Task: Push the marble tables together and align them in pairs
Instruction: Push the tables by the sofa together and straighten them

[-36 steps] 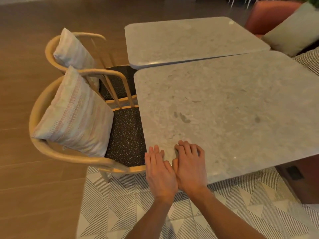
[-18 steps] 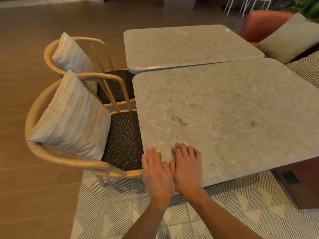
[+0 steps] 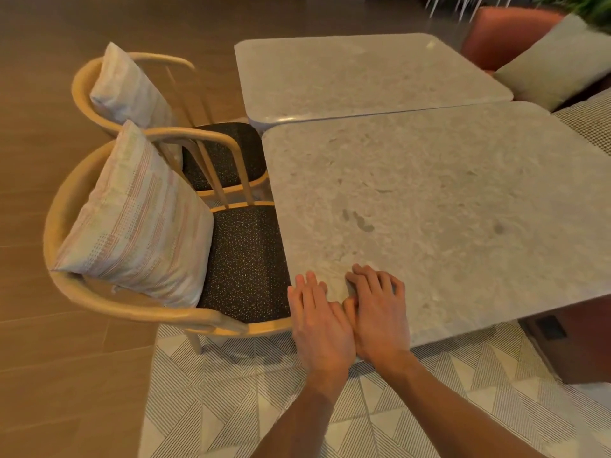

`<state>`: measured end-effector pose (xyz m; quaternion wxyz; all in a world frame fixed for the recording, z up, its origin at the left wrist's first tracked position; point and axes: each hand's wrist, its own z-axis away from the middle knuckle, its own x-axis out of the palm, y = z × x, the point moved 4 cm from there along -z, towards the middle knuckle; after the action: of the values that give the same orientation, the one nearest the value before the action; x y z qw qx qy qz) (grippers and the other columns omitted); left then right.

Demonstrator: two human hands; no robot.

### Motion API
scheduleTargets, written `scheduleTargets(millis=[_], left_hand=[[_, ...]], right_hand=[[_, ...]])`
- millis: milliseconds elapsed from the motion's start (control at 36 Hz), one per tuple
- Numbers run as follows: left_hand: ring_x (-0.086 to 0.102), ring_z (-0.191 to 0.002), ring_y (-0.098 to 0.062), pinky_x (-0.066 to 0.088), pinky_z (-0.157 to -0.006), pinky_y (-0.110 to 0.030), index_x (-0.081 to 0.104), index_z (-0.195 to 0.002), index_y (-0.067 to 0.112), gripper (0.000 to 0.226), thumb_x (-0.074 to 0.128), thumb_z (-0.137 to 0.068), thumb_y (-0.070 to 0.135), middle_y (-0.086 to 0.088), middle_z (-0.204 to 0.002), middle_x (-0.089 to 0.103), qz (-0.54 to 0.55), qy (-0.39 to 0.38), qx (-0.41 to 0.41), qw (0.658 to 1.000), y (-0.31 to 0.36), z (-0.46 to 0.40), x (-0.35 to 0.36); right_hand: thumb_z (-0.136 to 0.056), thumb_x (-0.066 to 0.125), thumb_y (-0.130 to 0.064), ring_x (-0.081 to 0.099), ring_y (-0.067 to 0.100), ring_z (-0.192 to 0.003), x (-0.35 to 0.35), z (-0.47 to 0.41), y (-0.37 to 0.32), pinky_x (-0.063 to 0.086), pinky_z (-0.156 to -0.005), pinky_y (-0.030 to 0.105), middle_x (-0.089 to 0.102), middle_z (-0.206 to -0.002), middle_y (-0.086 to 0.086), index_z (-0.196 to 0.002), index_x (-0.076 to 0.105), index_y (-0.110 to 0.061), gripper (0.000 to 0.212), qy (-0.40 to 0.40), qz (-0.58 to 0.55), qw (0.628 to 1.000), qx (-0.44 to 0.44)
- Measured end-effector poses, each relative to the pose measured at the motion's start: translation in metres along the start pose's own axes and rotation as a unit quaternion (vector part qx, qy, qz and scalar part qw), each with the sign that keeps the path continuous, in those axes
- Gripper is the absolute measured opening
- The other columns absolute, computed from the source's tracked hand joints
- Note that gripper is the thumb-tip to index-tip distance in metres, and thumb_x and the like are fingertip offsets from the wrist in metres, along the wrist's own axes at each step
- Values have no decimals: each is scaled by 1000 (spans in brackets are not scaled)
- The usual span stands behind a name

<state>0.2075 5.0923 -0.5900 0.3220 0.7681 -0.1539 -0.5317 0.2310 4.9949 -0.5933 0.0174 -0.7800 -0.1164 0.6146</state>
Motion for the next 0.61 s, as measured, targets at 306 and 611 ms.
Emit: scheduleTargets(millis=[306, 611], left_hand=[[33, -144, -38, 23, -121, -50, 49, -137, -4, 56, 25, -97, 26, -21, -151, 43, -167, -149, 97, 970, -11, -5, 0], [50, -133, -23, 39, -102, -33, 39, -149, 17, 55, 58, -97, 25, -4, -151, 47, 65, -493, 20, 867, -20, -96, -130]], right_hand=[[-96, 33, -30, 53, 28, -117, -6, -4, -12, 41, -102, 44, 58, -133, 6, -122, 60, -13, 41, -49, 44, 998, 8], [-97, 52, -27, 49, 27, -129, -89, -18, -75, 44, -102, 39, 50, -142, 8, -131, 57, -14, 37, -160, -129, 950, 233]])
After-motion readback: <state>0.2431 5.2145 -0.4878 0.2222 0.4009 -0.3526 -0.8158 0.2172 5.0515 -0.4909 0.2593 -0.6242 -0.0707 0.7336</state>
